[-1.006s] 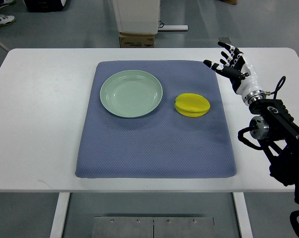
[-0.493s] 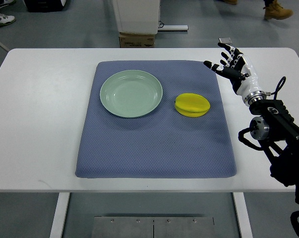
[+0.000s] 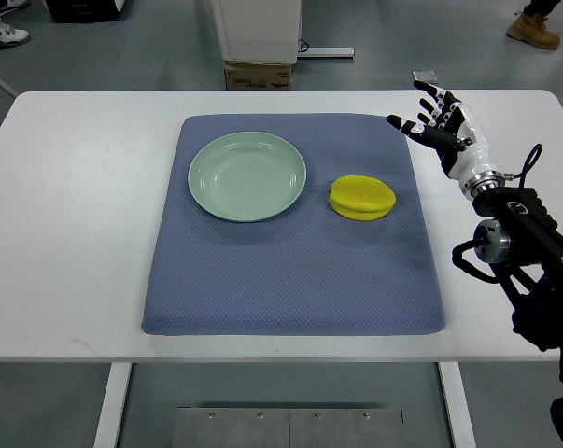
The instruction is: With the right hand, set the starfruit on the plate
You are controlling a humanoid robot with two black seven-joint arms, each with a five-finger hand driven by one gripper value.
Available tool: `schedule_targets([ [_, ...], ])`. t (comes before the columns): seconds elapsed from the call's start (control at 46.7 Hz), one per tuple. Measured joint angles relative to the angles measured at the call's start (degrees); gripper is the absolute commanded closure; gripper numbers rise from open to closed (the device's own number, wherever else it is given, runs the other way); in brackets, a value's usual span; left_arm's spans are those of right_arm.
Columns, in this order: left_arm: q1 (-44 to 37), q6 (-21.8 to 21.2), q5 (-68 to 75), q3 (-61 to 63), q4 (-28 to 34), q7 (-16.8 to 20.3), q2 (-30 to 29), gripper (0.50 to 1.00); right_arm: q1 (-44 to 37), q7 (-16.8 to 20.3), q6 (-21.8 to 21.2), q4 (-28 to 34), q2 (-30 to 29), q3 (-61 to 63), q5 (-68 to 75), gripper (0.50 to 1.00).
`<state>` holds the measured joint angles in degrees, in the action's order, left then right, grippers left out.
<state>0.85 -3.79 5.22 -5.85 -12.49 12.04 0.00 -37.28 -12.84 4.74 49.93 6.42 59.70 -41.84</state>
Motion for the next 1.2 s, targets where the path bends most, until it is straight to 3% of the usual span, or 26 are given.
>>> schedule_targets([
  [0.45,0.0,0.0,0.0,0.0,0.0,0.0,0.0,0.500,-1.2,0.0,-0.1,0.3,1.5,-4.3,0.0,0.500],
  [0.942,0.0,0.0,0.0,0.0,0.0,0.0,0.0,0.500,-9.0,-0.6,-0.1,0.4,7.7,-21.9,-3.0,0.500],
  [1.199,0.0,0.0,0.0,0.0,0.0,0.0,0.0,0.500,-11.4,-1.3,-0.3,0.4,8.2,-29.8,-9.3,0.500],
])
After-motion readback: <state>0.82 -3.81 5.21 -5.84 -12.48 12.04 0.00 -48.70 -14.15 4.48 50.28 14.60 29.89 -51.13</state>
